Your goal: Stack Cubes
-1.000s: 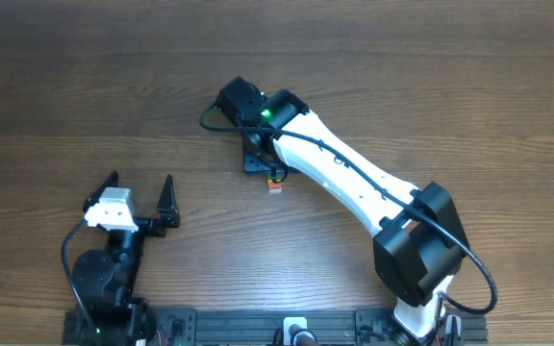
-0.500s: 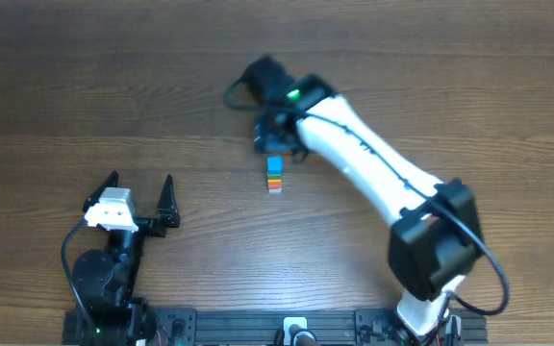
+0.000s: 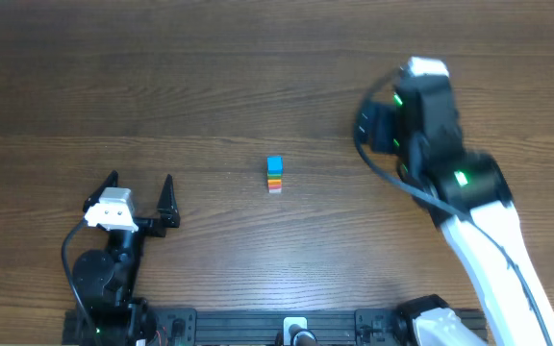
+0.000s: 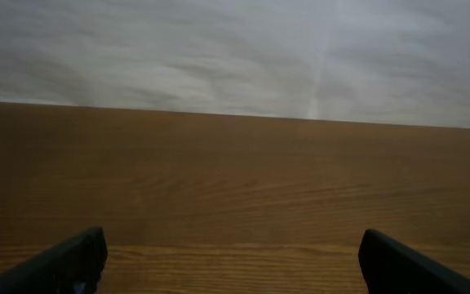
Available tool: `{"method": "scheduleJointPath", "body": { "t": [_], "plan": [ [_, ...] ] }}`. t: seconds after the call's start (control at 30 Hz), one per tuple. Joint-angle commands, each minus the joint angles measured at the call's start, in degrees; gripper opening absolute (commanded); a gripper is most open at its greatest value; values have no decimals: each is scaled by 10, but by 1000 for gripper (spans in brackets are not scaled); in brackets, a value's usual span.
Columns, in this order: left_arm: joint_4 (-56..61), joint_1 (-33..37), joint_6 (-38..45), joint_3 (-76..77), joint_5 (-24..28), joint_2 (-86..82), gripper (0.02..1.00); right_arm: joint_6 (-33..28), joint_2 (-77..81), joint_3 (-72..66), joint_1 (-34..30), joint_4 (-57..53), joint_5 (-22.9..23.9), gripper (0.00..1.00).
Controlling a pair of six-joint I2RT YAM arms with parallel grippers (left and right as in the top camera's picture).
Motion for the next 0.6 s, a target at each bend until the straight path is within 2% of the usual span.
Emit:
{"method": "scheduleJointPath", "body": {
  "t": [0.03, 0.2, 0.33, 0.6],
  "plan": [
    [-2, -2, 8, -3, 0, -5, 1000, -31, -120, -137, -48, 52, 16, 993],
    [-2, -2, 8, -3, -1, -5, 1000, -34, -269, -285, -85, 157, 14, 991],
    [-2, -2, 8, -3, -1, -5, 1000, -78, -387, -391, -108, 239, -16, 991],
    [-2, -2, 8, -3, -1, -5, 1000, -93, -571, -543, -131, 320, -29, 991]
  ]
}}
